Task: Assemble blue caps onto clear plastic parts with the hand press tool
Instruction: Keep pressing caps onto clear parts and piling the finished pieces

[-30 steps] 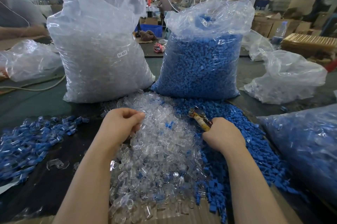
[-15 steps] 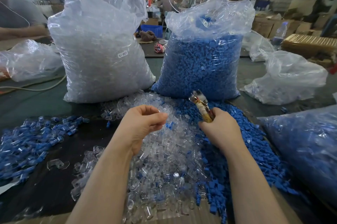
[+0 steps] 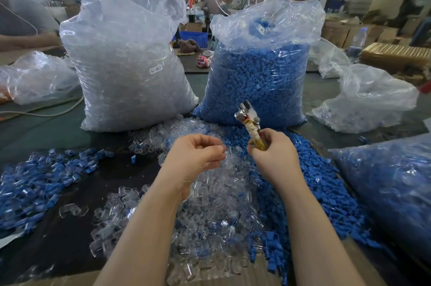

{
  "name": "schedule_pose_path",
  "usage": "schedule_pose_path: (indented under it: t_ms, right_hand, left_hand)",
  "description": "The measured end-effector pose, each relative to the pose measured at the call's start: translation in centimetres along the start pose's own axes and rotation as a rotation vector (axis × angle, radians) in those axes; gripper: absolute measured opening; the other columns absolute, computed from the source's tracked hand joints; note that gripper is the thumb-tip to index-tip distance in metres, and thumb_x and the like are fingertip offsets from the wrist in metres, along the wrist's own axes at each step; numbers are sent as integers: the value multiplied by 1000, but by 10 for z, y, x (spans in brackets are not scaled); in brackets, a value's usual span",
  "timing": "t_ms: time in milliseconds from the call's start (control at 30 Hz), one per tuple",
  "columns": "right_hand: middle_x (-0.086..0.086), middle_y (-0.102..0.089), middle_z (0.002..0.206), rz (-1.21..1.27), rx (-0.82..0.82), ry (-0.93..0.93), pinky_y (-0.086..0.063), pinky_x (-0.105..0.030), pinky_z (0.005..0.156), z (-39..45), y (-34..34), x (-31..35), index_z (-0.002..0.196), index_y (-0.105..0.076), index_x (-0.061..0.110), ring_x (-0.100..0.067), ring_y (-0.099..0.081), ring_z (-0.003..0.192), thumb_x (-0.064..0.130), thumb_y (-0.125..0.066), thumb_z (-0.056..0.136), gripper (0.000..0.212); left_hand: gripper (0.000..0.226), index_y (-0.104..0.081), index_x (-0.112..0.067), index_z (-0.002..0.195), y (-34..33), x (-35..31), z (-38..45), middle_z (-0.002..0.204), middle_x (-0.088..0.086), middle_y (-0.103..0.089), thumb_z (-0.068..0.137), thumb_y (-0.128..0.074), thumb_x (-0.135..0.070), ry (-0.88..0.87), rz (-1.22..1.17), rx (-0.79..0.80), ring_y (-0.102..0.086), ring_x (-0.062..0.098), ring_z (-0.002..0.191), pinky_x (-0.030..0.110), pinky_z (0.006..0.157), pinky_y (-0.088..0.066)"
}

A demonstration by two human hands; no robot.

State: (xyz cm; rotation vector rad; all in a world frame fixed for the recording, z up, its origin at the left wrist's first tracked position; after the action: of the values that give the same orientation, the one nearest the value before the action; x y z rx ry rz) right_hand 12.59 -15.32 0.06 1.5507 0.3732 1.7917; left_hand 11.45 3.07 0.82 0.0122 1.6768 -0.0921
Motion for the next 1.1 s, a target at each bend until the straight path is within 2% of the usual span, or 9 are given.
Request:
schedule_pose_path:
  t_ms: [200,300,400,467,533,667,733,833,1100]
  right_hand:
    - [6,-58,67,110,-55,74,-40,-32,56,-6,1,11,77,-56,24,-13,-52,63,25,-64,85,11]
    - [8,-54,59,167,-52,89,-35,-28,54,-7,0,14,74,-55,25,-7,-47,54,23,-66,86,17]
    - [10,-55,58,248,-23,98,-35,-21,53,-8,-2,17,78,-59,24,-2,-48,52,21,-67,87,12]
    - [16,-58,59,317,-10,122,-36,-14,50,-10,-1,22,80,-60,26,0,-49,53,17,-66,89,14]
    - [12,-64,66,396,3,141,-44,-18,51,-12,1,28,81,-60,27,-7,-56,58,15,-65,91,16]
    - [-10,-69,84,482,36,142,-54,-36,74,-15,0,34,83,-61,28,-26,-65,83,17,-65,93,16]
    - [-1,-67,75,495,39,163,-52,-27,65,-15,-1,34,82,-61,28,-16,-63,70,17,-66,92,16]
    - [13,-53,58,493,46,197,-39,-14,50,-16,-2,36,80,-59,26,-1,-44,51,19,-67,92,16]
    - [20,-56,60,456,-13,251,-37,-11,52,-16,-4,38,79,-57,25,1,-47,53,18,-68,91,18]
  left_hand:
    - [9,-67,-10,84,-1,-4,1,74,4,-73,84,-72,-3,-88,111,-84,-68,12,70,18,64,-56]
    - [12,-71,-10,86,-4,-4,1,79,5,-75,85,-67,1,-94,85,-86,-70,11,73,18,67,-58]
    - [11,-74,-12,84,-5,-4,1,77,-2,-75,84,-70,-1,-113,90,-129,-69,5,74,17,67,-56]
    - [12,-75,-18,80,-4,-5,0,69,-11,-72,82,-74,-7,-141,117,-187,-63,-6,65,12,62,-52]
    - [12,-75,-19,76,-1,-7,-1,62,-14,-70,80,-75,-8,-172,108,-237,-59,-9,57,7,54,-46]
    - [7,-74,-13,78,3,-10,-2,62,-5,-69,80,-76,-6,-187,25,-295,-61,0,55,12,54,-49]
    - [6,-72,-10,80,3,-9,-2,62,-2,-70,81,-75,-5,-162,-30,-282,-66,6,58,14,54,-51]
    - [5,-71,-8,81,-1,-8,-3,64,2,-72,82,-74,-4,-116,-107,-227,-70,10,61,16,55,-53]
    - [4,-71,-6,81,-8,-8,-5,72,9,-75,82,-74,-3,-73,-239,-158,-73,15,68,22,62,-59]
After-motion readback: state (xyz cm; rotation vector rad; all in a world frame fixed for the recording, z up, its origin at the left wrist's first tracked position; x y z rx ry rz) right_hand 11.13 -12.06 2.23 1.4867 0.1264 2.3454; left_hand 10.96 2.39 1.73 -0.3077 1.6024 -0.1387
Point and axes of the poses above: each hand's wrist, its own z-axis towards the middle knuckle, its own y-axis out of the back of the hand, x = y × z, the point moved 5 cm from there along z, towards the middle knuckle
